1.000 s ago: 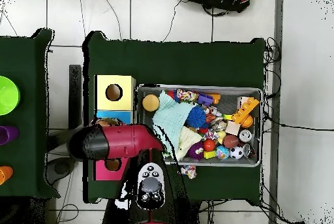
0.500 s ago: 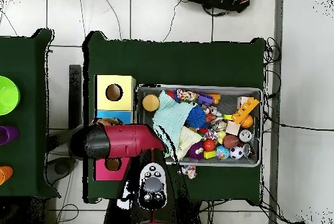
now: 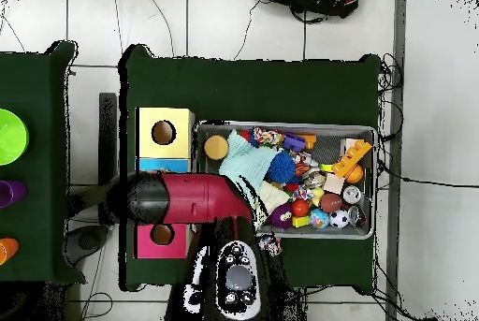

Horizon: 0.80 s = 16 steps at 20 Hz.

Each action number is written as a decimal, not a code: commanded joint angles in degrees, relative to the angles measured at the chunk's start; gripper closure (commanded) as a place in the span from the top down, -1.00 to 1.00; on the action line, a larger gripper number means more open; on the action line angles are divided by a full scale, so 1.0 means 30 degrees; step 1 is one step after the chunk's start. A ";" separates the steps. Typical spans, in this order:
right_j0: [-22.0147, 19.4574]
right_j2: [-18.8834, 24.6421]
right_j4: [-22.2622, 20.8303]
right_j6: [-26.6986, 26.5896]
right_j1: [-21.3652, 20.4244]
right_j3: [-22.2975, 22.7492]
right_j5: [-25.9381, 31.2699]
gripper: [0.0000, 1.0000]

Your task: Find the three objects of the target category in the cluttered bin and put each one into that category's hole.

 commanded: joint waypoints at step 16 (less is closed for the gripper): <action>-0.1487 0.1486 0.0351 0.1603 0.0322 0.1561 -0.0080 1.00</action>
